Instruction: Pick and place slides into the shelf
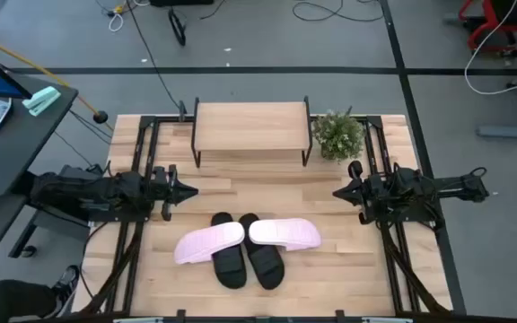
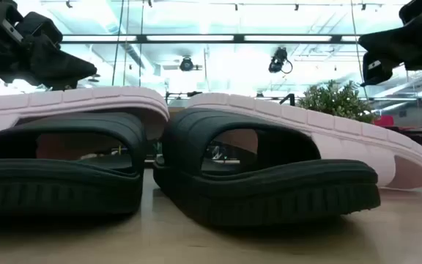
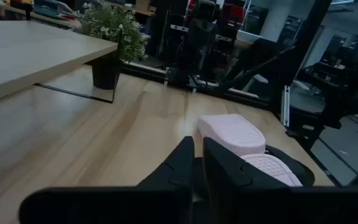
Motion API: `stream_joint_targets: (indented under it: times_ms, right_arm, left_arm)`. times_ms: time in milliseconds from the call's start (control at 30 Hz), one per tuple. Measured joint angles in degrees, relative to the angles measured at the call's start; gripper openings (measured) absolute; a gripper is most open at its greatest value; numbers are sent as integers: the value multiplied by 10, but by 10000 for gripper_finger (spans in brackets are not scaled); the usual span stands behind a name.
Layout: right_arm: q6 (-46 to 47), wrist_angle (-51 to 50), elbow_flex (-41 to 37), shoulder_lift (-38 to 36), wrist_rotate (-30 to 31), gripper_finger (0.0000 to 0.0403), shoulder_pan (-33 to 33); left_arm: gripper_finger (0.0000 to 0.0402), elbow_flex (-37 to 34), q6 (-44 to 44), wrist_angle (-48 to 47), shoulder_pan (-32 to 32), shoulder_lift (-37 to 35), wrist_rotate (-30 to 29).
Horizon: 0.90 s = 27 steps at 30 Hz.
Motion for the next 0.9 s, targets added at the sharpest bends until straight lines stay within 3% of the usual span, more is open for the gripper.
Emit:
stream_joint_targets:
  times_ms: [900]
  right_arm:
    - [0,0,0,0,0,16,0]
  left_arm:
    - [28,0,0,0,0,0,0]
